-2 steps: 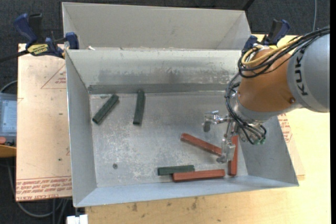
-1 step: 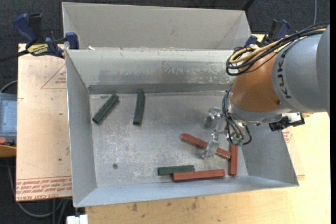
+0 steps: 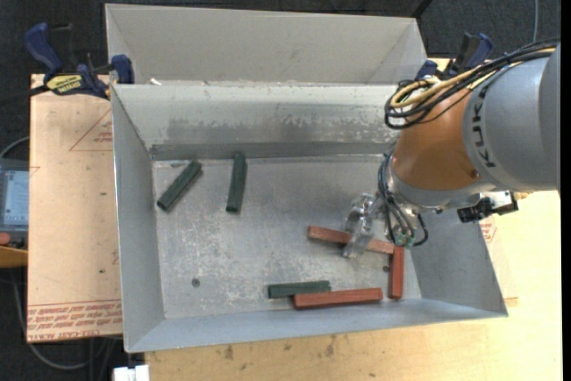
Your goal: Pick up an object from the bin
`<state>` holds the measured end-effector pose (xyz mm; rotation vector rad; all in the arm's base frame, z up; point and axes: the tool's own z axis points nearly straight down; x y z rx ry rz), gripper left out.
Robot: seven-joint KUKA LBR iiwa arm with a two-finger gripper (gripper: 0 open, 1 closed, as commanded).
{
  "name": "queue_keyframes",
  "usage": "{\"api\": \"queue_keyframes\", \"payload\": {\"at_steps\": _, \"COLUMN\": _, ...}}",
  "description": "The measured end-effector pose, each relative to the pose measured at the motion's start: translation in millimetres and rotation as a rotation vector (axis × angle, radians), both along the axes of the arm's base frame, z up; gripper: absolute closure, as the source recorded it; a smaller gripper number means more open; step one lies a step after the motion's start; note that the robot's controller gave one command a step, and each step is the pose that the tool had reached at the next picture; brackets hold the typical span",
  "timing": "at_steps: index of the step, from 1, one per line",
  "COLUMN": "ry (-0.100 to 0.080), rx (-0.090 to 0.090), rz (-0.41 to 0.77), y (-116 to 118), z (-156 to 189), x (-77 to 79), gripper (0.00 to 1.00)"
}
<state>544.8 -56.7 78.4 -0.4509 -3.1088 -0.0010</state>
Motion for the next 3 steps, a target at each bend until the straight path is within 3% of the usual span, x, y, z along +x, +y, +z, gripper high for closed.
{"api": "queue_keyframes", "payload": {"at_steps": 1, "ry": -0.01, "rx": 0.0, "rz": 0.004, "y": 27.0, "z": 116.3, "x": -0.3, "gripper": 1.0}}
{"api": "queue_keyframes", "payload": {"at_steps": 2, "ry": -0.002, "rx": 0.0, "rz": -0.121, "y": 34.2, "z": 156.6, "x": -49.3, "gripper": 1.0}}
{"api": "queue_keyframes", "payload": {"at_steps": 3, "ry": -0.003, "rx": -0.001, "rz": 0.072, "y": 38.4, "z": 144.2, "x": -17.8, "gripper": 1.0}}
